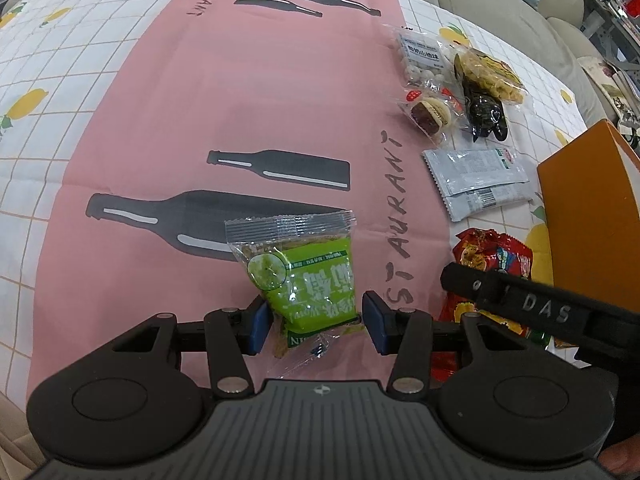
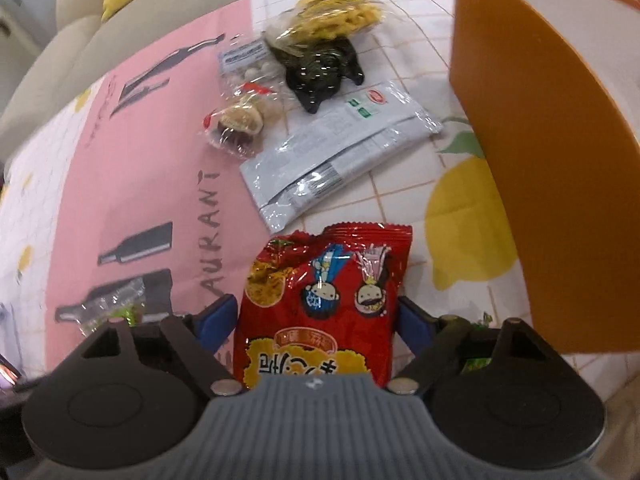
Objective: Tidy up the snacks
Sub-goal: 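Lift the green packet with left gripper while right gripper lifts the red chip bag, then carry both held packets over the orange box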
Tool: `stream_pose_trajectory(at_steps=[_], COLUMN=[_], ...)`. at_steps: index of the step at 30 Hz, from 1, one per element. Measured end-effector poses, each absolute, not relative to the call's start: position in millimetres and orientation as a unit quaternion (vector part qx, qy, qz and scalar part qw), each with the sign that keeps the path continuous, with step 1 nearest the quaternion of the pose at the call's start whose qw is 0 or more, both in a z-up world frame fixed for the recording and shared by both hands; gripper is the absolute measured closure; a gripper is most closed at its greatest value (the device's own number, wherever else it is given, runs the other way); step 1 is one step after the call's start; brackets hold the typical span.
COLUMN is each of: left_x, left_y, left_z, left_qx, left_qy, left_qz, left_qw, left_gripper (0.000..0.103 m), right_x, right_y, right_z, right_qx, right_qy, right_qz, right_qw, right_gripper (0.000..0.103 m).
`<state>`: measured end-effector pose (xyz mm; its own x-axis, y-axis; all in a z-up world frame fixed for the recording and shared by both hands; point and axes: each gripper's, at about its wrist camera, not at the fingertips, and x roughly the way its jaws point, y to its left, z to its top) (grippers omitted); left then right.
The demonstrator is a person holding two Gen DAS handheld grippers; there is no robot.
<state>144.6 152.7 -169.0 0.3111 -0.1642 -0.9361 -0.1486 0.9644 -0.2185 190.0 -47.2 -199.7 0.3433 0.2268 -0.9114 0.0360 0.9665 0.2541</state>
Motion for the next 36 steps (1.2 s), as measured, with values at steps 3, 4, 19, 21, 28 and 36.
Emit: stream_pose_trajectory(at_steps=[3,4,19,21,28,36], left_x=[145.4,145.7,141.3,140.1,135.8,132.2], left_y=[150.8,150.6,156.7,158.0,159.4,142.7], left_z=[-169.0,-169.4,-156.2,-149.8,-121.2,-82.7], left_qx=[-0.125,-0.123,-0.134,-0.136,-0.145,-0.142], left_qy=[0.588,0.589,0.571,0.565,0.538,0.516], left_qz=[-0.006,-0.006,0.004,0.005,0.005,-0.029], left_qw=[0.799,0.799,0.81,0.814,0.83,0.844], left_gripper=[0.048,0.047,0.051,0.052,0.052,0.053], right_x=[189.5,188.6,184.8,185.9,187.5,182.2], right_y=[-40.1,-38.9,-48.6,-49.0,-59.5,-85.8], right_z=[-200.6,-200.7,-166.5,-158.5,-123.6,-81.8], right_qx=[0.081,0.074,0.094,0.099,0.112,0.121], right_qy=[0.572,0.57,0.518,0.508,0.466,0.446], right_qz=[0.07,0.071,0.098,0.101,0.127,0.163], right_qw=[0.814,0.815,0.844,0.85,0.869,0.872], right_gripper=[0.021,0.023,0.041,0.041,0.041,0.041])
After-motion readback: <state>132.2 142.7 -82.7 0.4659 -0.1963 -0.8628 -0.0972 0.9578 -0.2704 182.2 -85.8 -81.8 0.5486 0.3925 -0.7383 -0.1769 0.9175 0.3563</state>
